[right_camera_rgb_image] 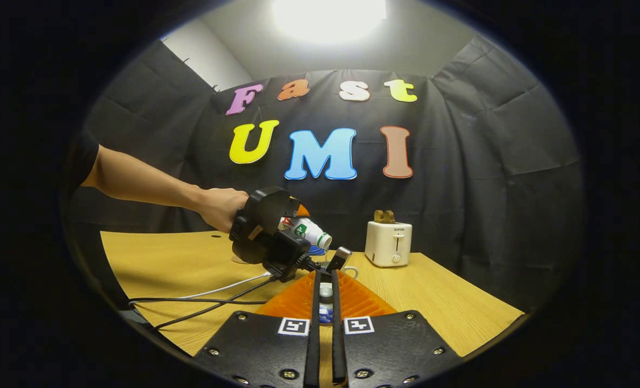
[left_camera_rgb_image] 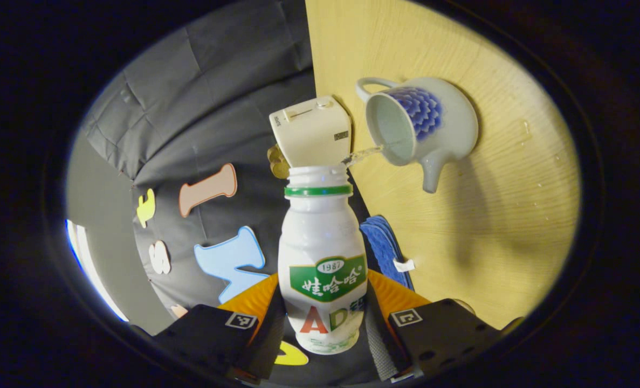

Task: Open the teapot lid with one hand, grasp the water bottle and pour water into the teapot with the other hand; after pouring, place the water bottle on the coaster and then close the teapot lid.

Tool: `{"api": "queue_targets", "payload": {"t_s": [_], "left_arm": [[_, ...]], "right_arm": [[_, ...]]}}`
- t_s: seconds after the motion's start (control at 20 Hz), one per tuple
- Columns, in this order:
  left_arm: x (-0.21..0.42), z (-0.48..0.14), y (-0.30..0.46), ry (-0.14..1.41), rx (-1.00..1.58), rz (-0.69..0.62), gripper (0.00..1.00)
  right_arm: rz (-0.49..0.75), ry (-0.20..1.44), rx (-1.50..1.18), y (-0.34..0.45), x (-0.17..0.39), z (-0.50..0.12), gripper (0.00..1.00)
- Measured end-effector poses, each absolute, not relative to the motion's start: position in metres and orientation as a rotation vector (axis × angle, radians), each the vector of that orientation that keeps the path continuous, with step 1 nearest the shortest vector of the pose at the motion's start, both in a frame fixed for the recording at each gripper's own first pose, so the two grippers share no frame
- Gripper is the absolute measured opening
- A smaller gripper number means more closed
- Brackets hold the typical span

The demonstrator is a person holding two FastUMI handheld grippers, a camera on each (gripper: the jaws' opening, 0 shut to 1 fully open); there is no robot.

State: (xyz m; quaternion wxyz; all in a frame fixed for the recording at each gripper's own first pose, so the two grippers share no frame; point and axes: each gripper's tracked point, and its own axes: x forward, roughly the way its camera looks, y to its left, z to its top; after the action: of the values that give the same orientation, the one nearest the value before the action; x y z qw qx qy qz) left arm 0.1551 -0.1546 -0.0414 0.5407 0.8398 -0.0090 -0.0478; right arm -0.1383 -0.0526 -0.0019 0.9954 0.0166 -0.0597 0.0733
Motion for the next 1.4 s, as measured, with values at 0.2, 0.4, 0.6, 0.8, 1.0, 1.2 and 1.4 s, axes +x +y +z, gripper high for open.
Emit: {"api": "queue_targets", "payload": {"t_s": [0.2,0.4,0.6,0.8,1.0,1.2,1.4], "left_arm": [[0.1518,-0.0429,-0.1591,-0.040,2.029,-0.113,0.75],[0.1502,-0.0440,-0.1605,-0.050,2.066,-0.117,0.75],[0.1522,-0.0443,-0.1588,-0.041,2.085,-0.135,0.75],[0.1514,-0.0438,-0.1591,-0.051,2.108,-0.138,0.78],[0.1543,-0.0420,-0.1563,-0.050,2.109,-0.129,0.78],[0.1540,-0.0414,-0.1561,-0.061,2.102,-0.118,0.75],[0.1529,-0.0427,-0.1591,-0.078,2.077,-0.130,0.75]], "right_arm": [[0.142,-0.115,0.043,-0.0562,-0.1378,-0.0035,0.09],[0.146,-0.120,0.046,-0.0554,-0.1383,-0.0018,0.09],[0.145,-0.119,0.045,-0.0560,-0.1377,-0.0030,0.09],[0.146,-0.113,0.047,-0.0562,-0.1370,-0.0042,0.09],[0.144,-0.123,0.044,-0.0564,-0.1370,-0.0019,0.09],[0.147,-0.118,0.042,-0.0548,-0.1369,-0.0039,0.09],[0.151,-0.116,0.048,-0.0541,-0.1373,-0.0046,0.09]]}}
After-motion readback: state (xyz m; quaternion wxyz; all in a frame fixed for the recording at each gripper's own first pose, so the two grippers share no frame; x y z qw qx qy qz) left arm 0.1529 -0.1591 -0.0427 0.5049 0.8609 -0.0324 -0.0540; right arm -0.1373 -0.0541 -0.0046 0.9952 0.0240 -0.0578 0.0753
